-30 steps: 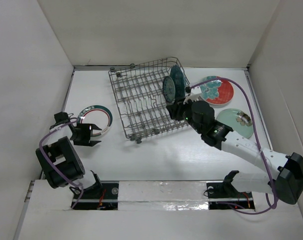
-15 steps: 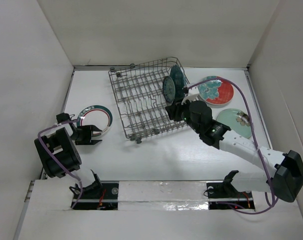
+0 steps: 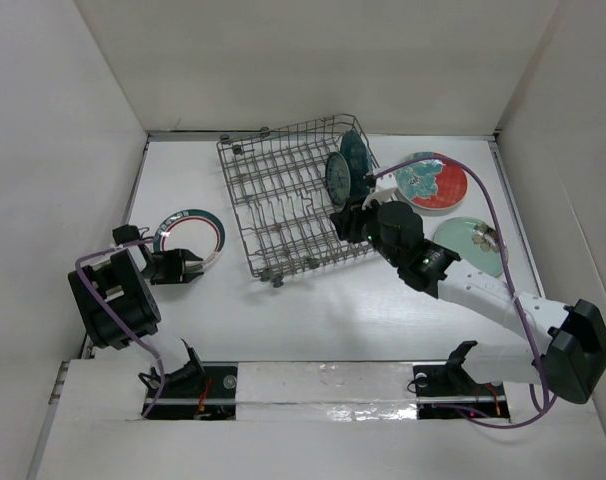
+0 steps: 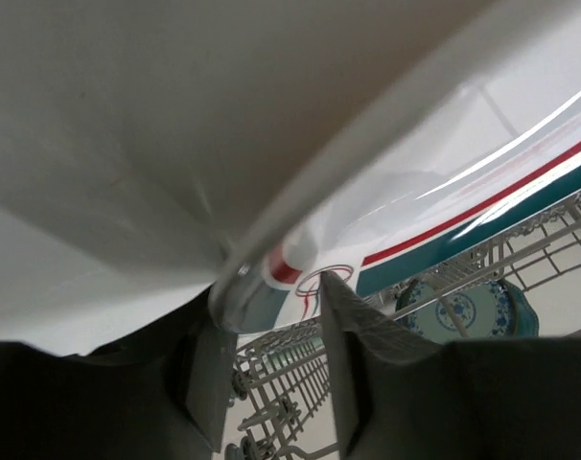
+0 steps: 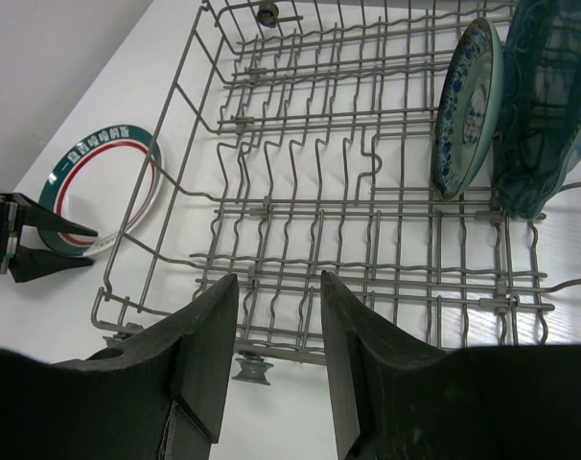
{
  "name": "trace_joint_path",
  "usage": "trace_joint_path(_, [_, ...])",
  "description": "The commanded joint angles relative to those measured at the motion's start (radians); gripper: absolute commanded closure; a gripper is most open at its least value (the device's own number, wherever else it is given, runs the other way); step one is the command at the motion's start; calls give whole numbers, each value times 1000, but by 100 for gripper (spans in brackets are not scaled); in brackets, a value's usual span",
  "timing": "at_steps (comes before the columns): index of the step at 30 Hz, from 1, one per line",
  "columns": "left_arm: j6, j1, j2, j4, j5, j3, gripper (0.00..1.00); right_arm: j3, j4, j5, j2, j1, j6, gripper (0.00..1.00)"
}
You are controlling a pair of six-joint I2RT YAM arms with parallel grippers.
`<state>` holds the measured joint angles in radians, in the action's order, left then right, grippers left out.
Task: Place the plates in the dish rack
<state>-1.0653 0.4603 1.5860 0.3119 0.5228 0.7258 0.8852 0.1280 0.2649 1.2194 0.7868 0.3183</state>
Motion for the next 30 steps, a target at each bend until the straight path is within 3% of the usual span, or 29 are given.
trace_joint_path(1, [-18,0,37,-30,6,-20,67,17,41,-6,-8,5,-1,55])
trace_joint_path(3, [-30,0,37,-24,6,-17,74,20,42,-6,2,14,-1,55])
trace_joint_path(5, [-15,0,9,-37,6,-16,91,23,42,-6,6,14,-1,55])
trace_joint_path(8, [11,0,-50,-95,6,-45,100,24,39,-4,14,14,-4,55])
trace_joint_path(21, [47,-9,-305,-85,6,-29,100,23,45,-3,14,23,-8,55])
trace_joint_path(30, [221,-9,-518,-126,6,61,100,-14,101,-7,-34,23,-10,55])
